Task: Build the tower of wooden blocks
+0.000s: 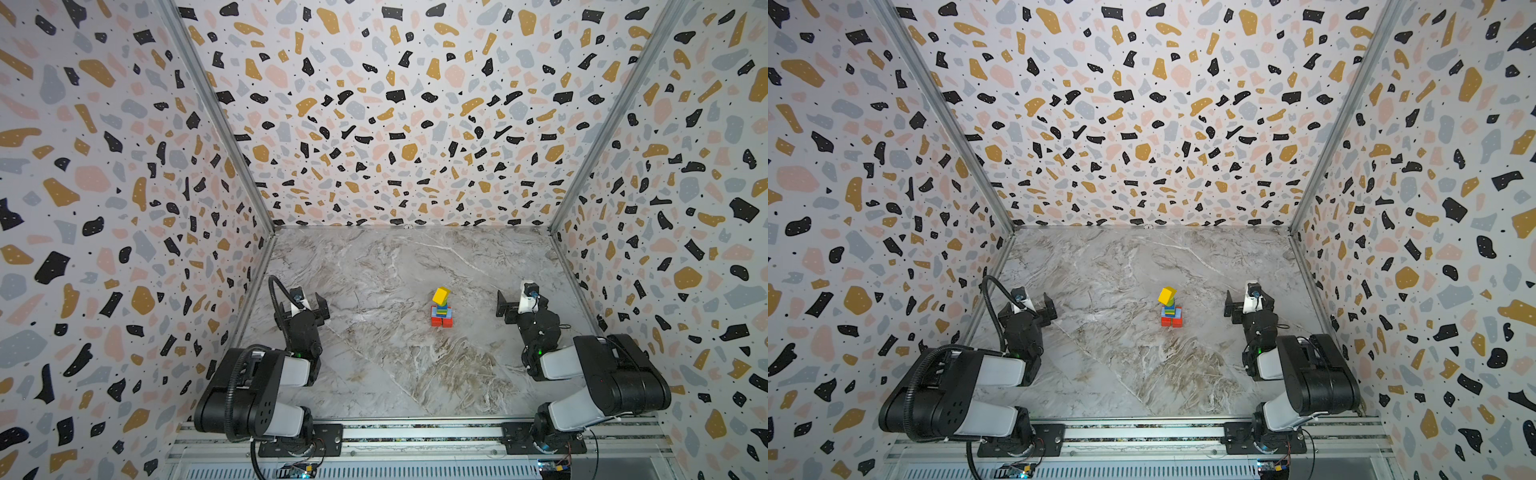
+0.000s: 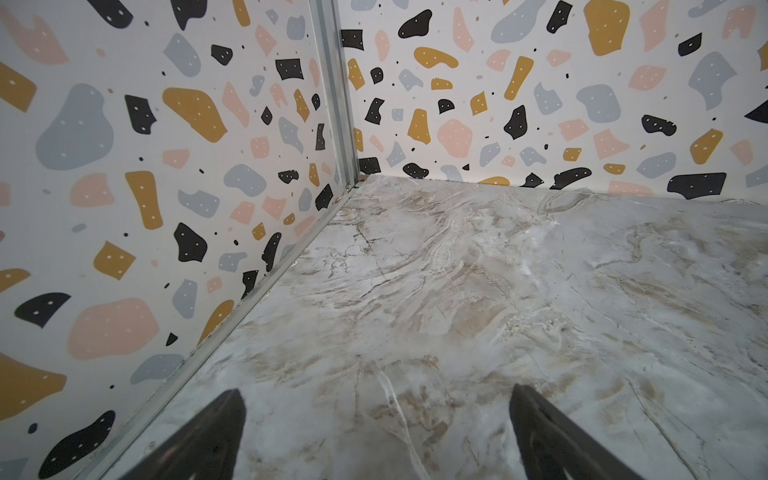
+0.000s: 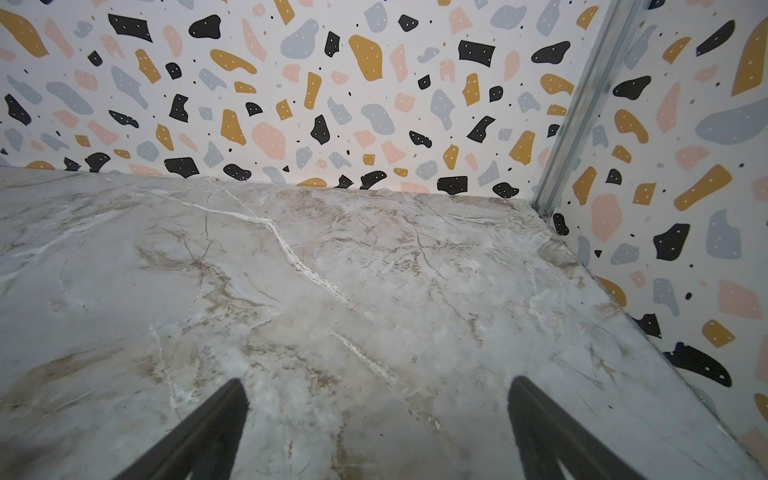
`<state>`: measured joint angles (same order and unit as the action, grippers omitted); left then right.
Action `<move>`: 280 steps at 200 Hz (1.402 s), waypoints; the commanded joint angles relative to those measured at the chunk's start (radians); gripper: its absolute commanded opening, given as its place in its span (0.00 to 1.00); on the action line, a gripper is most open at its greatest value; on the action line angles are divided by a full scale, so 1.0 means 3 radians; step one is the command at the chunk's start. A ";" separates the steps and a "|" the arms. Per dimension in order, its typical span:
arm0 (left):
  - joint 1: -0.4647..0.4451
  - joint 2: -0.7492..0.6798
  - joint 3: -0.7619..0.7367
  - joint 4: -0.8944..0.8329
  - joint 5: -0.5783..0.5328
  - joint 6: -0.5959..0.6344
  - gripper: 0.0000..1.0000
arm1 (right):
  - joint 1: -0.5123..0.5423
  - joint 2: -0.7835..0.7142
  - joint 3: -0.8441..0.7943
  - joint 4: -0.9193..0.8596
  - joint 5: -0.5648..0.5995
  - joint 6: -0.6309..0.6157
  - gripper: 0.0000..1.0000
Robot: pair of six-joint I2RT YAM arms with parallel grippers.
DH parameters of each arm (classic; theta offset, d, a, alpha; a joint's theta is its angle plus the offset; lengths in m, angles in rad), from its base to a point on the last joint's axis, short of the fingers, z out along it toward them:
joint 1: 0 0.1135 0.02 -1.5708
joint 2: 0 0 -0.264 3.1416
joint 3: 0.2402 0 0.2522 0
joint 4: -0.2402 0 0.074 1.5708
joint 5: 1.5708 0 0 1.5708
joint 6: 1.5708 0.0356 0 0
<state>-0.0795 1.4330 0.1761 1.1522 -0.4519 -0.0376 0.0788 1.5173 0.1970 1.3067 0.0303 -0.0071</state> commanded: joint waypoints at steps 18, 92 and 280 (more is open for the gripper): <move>-0.0010 -0.0013 0.0027 0.0219 0.0008 0.0027 1.00 | 0.0003 -0.0030 -0.0007 -0.0010 0.0016 -0.0035 0.99; -0.0011 -0.0014 0.0027 0.0219 0.0008 0.0033 1.00 | -0.0001 -0.0026 -0.0002 -0.0017 0.0016 -0.0037 0.99; -0.0011 -0.0013 0.0027 0.0224 0.0023 0.0032 1.00 | -0.0018 -0.0028 0.0004 -0.0033 -0.0028 -0.0037 0.99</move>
